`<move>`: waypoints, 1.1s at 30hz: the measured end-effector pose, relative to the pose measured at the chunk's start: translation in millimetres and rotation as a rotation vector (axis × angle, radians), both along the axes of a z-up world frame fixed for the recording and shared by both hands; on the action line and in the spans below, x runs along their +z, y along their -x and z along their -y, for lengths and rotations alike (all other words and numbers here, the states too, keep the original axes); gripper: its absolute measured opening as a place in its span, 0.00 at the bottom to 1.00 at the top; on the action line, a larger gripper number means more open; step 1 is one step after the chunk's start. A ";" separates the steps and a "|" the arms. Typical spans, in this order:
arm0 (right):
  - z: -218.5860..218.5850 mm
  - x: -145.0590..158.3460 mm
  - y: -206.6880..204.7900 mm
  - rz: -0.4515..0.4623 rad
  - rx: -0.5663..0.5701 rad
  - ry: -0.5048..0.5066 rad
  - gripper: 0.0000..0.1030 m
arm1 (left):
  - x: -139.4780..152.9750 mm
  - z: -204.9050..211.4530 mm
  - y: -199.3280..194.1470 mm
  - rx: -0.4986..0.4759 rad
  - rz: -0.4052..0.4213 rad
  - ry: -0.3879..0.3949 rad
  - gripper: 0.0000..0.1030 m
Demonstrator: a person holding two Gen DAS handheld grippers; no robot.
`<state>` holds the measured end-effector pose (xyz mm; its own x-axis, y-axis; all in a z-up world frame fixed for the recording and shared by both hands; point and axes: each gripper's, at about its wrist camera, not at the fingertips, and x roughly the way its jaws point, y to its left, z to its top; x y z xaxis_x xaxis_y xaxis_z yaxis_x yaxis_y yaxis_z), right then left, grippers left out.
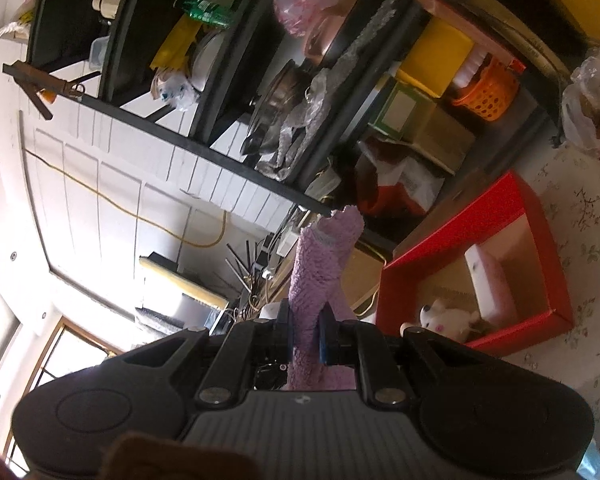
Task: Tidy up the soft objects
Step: 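Carry the white sponge and the purple cloth with both grippers toward the red box, then open the left gripper to drop the sponge in the box while the right gripper lowers the purple cloth in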
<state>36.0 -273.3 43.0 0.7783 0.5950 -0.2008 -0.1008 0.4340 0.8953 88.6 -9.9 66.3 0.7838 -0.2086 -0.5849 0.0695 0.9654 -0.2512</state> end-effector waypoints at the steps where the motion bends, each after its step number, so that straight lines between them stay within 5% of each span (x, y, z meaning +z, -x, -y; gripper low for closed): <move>1: 0.9 -0.5 -2.0 -0.001 -0.003 -0.001 0.00 | -1.0 0.5 -2.0 0.000 -0.002 -0.001 0.57; 33: 19.2 -34.8 -75.2 -0.098 -0.097 0.054 0.00 | -37.5 23.3 -81.4 0.010 -0.054 -0.086 0.60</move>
